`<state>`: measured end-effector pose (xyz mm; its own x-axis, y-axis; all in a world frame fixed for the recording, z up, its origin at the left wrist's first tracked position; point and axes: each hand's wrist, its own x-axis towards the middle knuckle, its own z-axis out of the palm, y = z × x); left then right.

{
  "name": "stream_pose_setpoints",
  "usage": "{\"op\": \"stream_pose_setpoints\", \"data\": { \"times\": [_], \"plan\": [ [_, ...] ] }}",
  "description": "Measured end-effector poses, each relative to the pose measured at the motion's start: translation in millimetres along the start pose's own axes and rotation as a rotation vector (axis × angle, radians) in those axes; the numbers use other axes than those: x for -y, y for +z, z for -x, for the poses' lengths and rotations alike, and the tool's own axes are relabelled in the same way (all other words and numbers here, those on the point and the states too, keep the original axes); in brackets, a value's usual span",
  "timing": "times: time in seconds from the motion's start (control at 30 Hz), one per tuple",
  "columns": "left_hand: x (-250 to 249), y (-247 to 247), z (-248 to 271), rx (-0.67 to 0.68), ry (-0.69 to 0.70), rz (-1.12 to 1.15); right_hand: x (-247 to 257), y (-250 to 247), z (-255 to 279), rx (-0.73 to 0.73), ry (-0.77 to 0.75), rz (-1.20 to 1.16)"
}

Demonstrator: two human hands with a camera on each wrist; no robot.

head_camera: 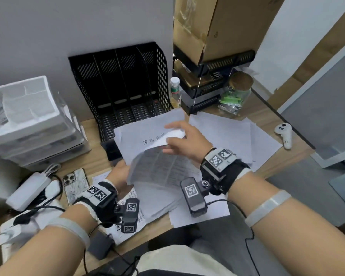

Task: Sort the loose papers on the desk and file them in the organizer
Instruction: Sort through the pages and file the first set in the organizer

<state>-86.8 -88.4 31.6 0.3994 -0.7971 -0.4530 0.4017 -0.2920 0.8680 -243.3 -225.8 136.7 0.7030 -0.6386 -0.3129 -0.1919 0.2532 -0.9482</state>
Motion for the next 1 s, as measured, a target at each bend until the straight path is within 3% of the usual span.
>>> {"op": "stream_pose_setpoints", "data": {
  "times": [0.1, 0.3, 0.47, 0.53, 0.6, 0.67, 0.77, 0.83, 1.0],
  "plan": [
    [-10.2, -3.7, 6.1, 0.042, 0.010, 0.114, 10.4, 3.5, -17.8, 0.056, -0.013, -0.038],
    [-18.1, -26.0, 5.7, -0.057, -0.003, 0.307, 15.1, -9.5, -42.3, -0.003, 0.080, -0.327],
    [-17.4, -43.4, 9.2, -0.158, -0.002, 0.298, 8.8, -16.0, -42.4, -0.038, 0.092, -0.423],
    [-16.8, -53.3, 9.6, -0.234, 0.022, 0.271, -8.8, -29.5, -47.4, -0.116, 0.132, -0.455],
    [-16.6, -64.6, 11.1, -0.310, 0.051, 0.241, -36.1, -48.1, -50.7, -0.272, 0.243, -0.260],
    [-13.0, -77.6, 12.0, -0.385, 0.049, 0.215, -74.9, -70.9, -50.1, -0.377, 0.383, 0.195],
    [-5.1, -91.8, 13.8, -0.474, 0.054, 0.171, -143.8, -96.6, -38.7, -0.237, 0.604, 0.654],
    [0.7, -96.6, 16.6, -0.503, 0.065, 0.166, -166.4, -97.4, -23.4, -0.187, 0.717, 0.736],
    [8.5, -101.1, 24.1, -0.541, 0.062, 0.206, -189.8, -95.8, -15.2, -0.129, 0.694, 0.893]
  ]
}}
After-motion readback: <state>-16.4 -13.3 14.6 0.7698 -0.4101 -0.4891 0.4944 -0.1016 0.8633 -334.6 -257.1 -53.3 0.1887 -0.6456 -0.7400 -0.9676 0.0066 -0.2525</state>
